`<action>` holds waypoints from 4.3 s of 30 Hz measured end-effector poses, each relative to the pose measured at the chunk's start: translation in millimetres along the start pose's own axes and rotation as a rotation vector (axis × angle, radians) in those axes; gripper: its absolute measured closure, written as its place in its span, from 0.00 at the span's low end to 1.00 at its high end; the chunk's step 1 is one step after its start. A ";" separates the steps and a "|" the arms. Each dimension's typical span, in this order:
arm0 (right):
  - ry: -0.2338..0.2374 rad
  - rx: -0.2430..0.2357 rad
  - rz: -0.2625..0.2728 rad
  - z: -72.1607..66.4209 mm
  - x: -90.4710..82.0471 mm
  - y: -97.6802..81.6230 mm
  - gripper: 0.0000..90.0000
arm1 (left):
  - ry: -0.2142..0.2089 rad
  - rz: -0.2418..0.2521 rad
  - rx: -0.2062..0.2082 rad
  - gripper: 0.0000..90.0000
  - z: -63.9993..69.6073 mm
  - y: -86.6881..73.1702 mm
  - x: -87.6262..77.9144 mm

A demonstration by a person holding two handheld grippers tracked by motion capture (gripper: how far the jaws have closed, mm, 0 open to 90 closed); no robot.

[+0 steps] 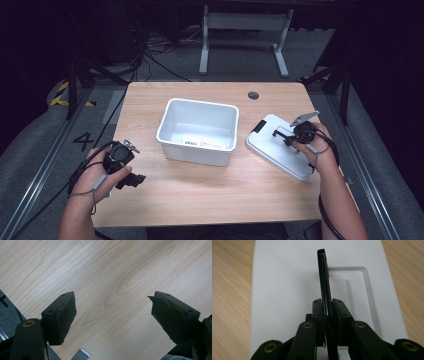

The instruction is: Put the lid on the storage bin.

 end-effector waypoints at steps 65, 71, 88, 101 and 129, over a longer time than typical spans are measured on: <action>0.033 -0.225 0.210 -35.7 -126.0 141.8 0.94 | -0.027 0.021 0.012 0.22 -10.8 20.8 1.0; 0.064 -0.292 0.237 -52.2 -121.3 172.4 0.94 | -0.025 0.026 0.008 0.22 -12.1 18.3 -0.9; 0.132 -0.408 0.258 -86.1 -93.9 228.5 0.94 | -0.017 0.034 -0.017 0.22 -15.7 5.4 -6.0; 0.174 -0.490 0.251 -111.6 -65.6 262.6 0.94 | -0.019 0.043 -0.016 0.22 -17.8 5.3 -7.5; 0.246 -0.576 0.219 -132.4 -10.1 279.9 0.94 | -0.024 0.039 -0.018 0.22 -18.9 7.1 -5.9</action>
Point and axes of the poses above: each handheld gripper's, and its own axes: x roughly forward along the jaws, y roughly out of its top, z roughly to its right, the point moved 4 cm from there along x, roughly forward along the jaws, and after that the axes turned 7 degrees about -x, right-handed, at the moved point
